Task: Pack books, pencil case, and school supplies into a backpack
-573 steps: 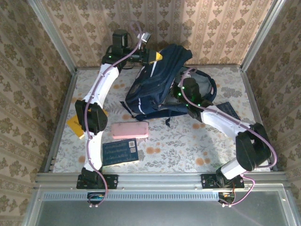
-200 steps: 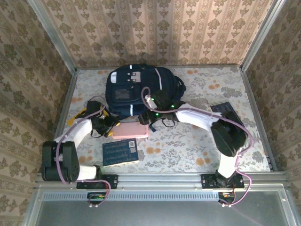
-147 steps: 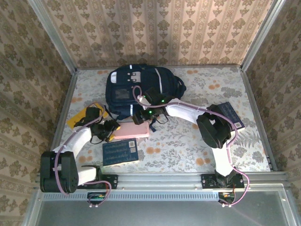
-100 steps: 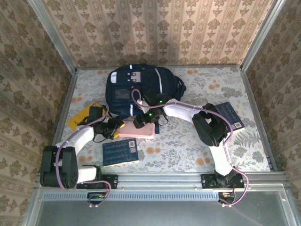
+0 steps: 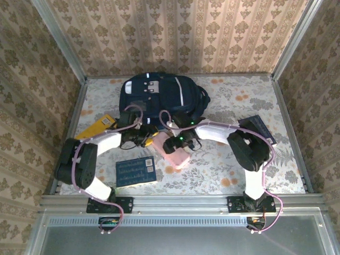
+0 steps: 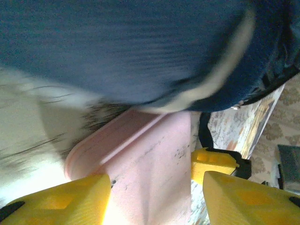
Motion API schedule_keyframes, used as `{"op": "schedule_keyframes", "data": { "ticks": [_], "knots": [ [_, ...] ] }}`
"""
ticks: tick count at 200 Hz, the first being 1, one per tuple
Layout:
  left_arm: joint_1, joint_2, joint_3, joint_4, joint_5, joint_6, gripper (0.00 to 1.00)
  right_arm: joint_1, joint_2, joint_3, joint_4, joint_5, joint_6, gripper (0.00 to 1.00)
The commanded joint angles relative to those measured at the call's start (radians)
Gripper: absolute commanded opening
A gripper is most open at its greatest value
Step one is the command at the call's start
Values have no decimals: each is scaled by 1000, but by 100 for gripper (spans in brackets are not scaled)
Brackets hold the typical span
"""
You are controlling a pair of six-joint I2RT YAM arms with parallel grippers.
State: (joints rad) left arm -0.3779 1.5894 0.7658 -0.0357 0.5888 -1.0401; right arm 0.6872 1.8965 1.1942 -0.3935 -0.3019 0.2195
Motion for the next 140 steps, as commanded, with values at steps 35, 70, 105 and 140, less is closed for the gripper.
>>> {"op": "schedule_keyframes", "data": {
  "ticks": [35, 70, 105, 140],
  "knots": [
    [-111, 121, 139, -140, 5, 65, 58, -21, -172, -226, 77, 250, 119, 79],
    [-135, 101, 217, -333, -32, 186, 59, -82, -261, -313, 146, 100, 183, 78],
    [-170, 106, 233, -395, 5, 247, 59, -123, -235, -326, 167, -75, 220, 75],
    [-181, 142, 223, -402, 46, 261, 59, -123, -232, -365, 215, -174, 261, 77]
  ]
}}
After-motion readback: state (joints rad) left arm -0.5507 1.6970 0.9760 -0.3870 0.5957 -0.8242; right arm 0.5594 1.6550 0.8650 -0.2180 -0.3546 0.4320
